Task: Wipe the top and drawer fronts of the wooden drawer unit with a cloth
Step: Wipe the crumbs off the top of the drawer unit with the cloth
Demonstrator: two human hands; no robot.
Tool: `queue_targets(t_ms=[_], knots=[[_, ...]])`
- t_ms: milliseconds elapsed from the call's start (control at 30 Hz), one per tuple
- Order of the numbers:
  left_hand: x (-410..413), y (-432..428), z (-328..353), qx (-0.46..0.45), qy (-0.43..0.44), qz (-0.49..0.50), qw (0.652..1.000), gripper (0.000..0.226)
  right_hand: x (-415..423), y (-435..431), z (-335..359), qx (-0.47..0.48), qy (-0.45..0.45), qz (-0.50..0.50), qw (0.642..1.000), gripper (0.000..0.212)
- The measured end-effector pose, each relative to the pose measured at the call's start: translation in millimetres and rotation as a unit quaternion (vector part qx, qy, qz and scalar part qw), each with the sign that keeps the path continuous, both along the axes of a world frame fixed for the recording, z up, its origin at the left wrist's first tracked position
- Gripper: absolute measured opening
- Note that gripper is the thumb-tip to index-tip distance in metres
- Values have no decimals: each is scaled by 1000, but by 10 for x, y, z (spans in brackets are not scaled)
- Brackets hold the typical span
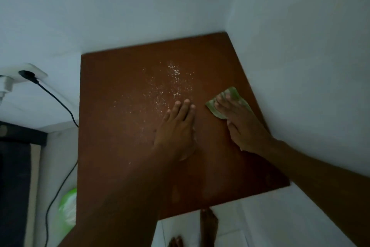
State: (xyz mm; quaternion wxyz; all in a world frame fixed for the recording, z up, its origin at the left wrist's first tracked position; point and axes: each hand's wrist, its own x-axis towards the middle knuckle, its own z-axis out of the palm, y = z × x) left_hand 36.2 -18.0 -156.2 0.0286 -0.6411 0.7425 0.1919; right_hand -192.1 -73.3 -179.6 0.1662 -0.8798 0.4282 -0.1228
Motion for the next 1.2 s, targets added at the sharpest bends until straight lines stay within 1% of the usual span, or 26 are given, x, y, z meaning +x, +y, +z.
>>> queue_targets(t_ms=[100, 167, 200, 267, 333, 367, 433, 500, 567, 633, 667, 700, 767, 800, 833, 900, 967, 1000, 1067, 1133, 1200], knots=[[-42, 312, 78, -10, -15, -19, 1000, 62, -260, 816, 61, 10, -37, 1, 999, 57], [-125, 540, 117, 3, 3, -35, 999, 61, -398, 1296, 53, 15, -44, -9, 999, 55], [-167, 639, 132, 12, 14, -38, 999, 61, -455, 1504, 29, 15, -39, -13, 999, 57], [-232, 783, 130, 19, 25, -40, 999, 61, -538, 1828, 17, 25, -23, -6, 999, 63], [-269, 852, 104, 22, 27, -34, 999, 62, -595, 2024, 52, 33, -25, 9, 999, 57], [-277, 859, 94, 25, 29, -29, 999, 62, -585, 2059, 126, 32, -42, 18, 998, 52], [-292, 839, 87, 25, 34, -25, 999, 62, -509, 1885, 363, 22, -107, 10, 994, 43], [-290, 804, 71, 18, 39, -28, 999, 63, -378, 1391, 585, -7, -170, -48, 984, 43], [-283, 795, 56, 23, 40, -30, 998, 64, -258, 744, 665, -22, -154, -134, 979, 56], [-286, 785, 41, 29, 37, -28, 999, 64, -166, 210, 537, 18, -104, -177, 978, 61], [-294, 783, 46, 33, 36, -26, 998, 64, -107, 117, 437, 55, -80, -174, 980, 61], [-304, 782, 56, 38, 36, -22, 998, 64, -57, 143, 338, 60, -65, -158, 983, 61], [-315, 774, 91, 47, 30, -17, 998, 63, -17, 463, 169, 4, -41, -129, 991, 58], [-314, 764, 108, 52, 28, -17, 998, 63, -28, 705, 122, -22, -45, -123, 991, 53], [-309, 754, 124, 58, 25, -19, 998, 63, -55, 970, 95, -28, -52, -108, 992, 48], [-291, 735, 178, 66, 13, -29, 997, 61, -120, 1422, 114, -6, -67, -59, 996, 42], [-243, 728, 250, 63, 3, -40, 997, 60, -214, 1653, 121, 26, -63, -20, 997, 42], [-199, 737, 290, 55, 2, -41, 998, 59, -243, 1653, 138, 37, -66, -5, 997, 45], [-60, 743, 374, 24, 5, -26, 999, 59, -173, 1450, 258, 60, -98, -18, 993, 50], [145, 697, 445, -2, 7, 0, 1000, 60, 46, 984, 426, 60, -137, -56, 987, 56], [370, 601, 465, -11, -3, 22, 1000, 60, 306, 386, 609, 60, -154, -95, 982, 61]])
